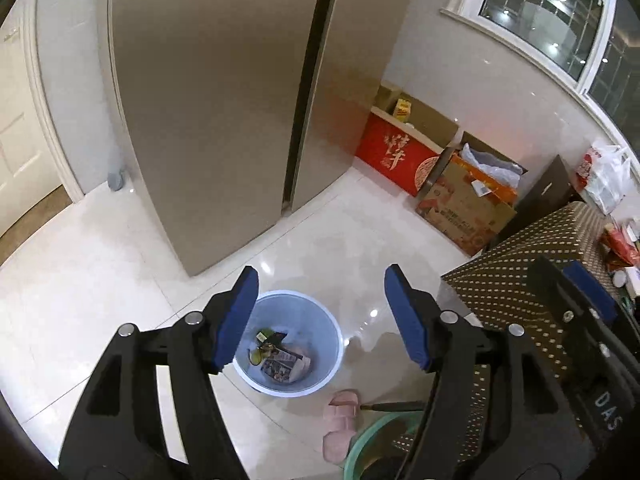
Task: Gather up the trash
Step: 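Return to the table and grasp the red-white wrapper with left tool, then grasp the blue-white box with right tool while left tool holds the wrapper, then carry the wrapper and box over the blue wastebasket and open both tools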
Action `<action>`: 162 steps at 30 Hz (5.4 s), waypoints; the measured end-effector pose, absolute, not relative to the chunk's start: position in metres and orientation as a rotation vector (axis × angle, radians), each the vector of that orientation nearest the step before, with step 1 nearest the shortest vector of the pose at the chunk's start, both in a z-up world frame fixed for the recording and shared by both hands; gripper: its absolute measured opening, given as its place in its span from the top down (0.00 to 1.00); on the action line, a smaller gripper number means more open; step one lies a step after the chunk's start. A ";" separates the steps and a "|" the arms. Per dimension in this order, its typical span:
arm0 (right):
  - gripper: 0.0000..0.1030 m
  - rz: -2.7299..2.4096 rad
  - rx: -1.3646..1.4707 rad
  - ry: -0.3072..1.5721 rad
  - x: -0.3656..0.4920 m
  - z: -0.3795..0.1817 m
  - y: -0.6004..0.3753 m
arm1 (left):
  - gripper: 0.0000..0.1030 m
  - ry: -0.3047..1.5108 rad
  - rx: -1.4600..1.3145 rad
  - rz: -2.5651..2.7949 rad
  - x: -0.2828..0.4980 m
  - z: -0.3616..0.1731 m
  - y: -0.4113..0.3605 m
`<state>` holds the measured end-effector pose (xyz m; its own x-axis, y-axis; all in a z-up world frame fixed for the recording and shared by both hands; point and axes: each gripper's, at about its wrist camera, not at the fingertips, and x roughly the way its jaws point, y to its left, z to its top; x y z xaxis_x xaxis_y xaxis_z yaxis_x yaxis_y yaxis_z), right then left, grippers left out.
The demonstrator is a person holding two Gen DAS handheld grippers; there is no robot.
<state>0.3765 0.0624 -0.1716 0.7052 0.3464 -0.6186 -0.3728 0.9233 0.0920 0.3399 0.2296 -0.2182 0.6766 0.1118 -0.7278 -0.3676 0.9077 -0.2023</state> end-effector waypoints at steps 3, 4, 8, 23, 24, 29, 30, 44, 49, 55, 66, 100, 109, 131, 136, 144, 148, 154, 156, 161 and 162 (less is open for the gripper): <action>0.40 0.385 -0.023 0.661 0.368 -0.162 0.049 | 0.37 0.760 -0.336 0.257 0.332 -0.203 0.216; 0.40 0.378 -0.018 0.654 0.365 -0.157 0.043 | 0.37 0.751 -0.330 0.249 0.330 -0.198 0.211; 0.40 0.344 0.007 0.626 0.355 -0.141 0.016 | 0.37 0.721 -0.304 0.208 0.322 -0.180 0.184; 0.34 0.056 0.044 0.563 0.311 -0.113 -0.159 | 0.29 0.721 -0.125 -0.115 0.319 -0.150 -0.005; 0.34 0.027 0.051 0.566 0.307 -0.115 -0.176 | 0.29 0.723 -0.107 -0.133 0.318 -0.151 -0.017; 0.34 -0.062 0.087 0.590 0.295 -0.124 -0.234 | 0.28 0.754 -0.024 -0.242 0.321 -0.158 -0.080; 0.34 -0.081 0.088 0.595 0.292 -0.127 -0.245 | 0.28 0.758 -0.009 -0.258 0.322 -0.160 -0.089; 0.33 -0.137 0.128 0.690 0.300 -0.150 -0.306 | 0.28 0.812 0.261 -0.344 0.365 -0.189 -0.173; 0.33 -0.133 0.115 0.705 0.310 -0.152 -0.307 | 0.51 0.840 0.224 -0.368 0.383 -0.190 -0.175; 0.33 -0.155 0.114 0.700 0.323 -0.150 -0.316 | 0.75 0.863 0.242 -0.419 0.395 -0.188 -0.186; 0.33 -0.202 0.039 0.651 0.357 -0.136 -0.315 | 0.77 0.797 0.036 -0.358 0.396 -0.162 -0.164; 0.97 -0.279 -0.120 0.451 0.354 -0.085 -0.282 | 0.77 0.720 -0.156 -0.415 0.367 -0.122 -0.125; 0.97 -0.087 -0.065 0.420 0.321 -0.043 -0.223 | 0.77 0.595 -0.227 -0.347 0.321 -0.081 -0.069; 0.97 0.460 -0.075 0.649 0.333 -0.112 0.050 | 0.77 0.668 -0.363 0.149 0.294 -0.154 0.187; 0.97 0.514 -0.071 0.750 0.352 -0.155 0.094 | 0.77 0.748 -0.415 0.231 0.300 -0.195 0.233; 0.97 0.557 -0.090 0.893 0.379 -0.232 0.150 | 0.77 0.882 -0.479 0.325 0.319 -0.266 0.274; 0.97 0.569 -0.093 0.934 0.390 -0.260 0.170 | 0.77 0.927 -0.498 0.360 0.324 -0.292 0.288; 0.83 0.554 -0.080 0.989 0.417 -0.299 0.192 | 0.77 0.991 -0.522 0.379 0.339 -0.318 0.302; 0.58 0.532 -0.086 1.000 0.422 -0.313 0.194 | 0.77 1.005 -0.517 0.379 0.341 -0.324 0.302; 0.58 0.513 -0.098 1.011 0.423 -0.326 0.185 | 0.77 1.028 -0.512 0.373 0.348 -0.330 0.299; 0.58 0.504 -0.101 1.004 0.424 -0.326 0.182 | 0.77 1.031 -0.514 0.370 0.349 -0.332 0.298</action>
<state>0.4242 0.1816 -0.3255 0.4326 0.3583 -0.8273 -0.4496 0.8811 0.1466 0.3491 0.2981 -0.3316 0.4701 0.0518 -0.8811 -0.5198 0.8230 -0.2290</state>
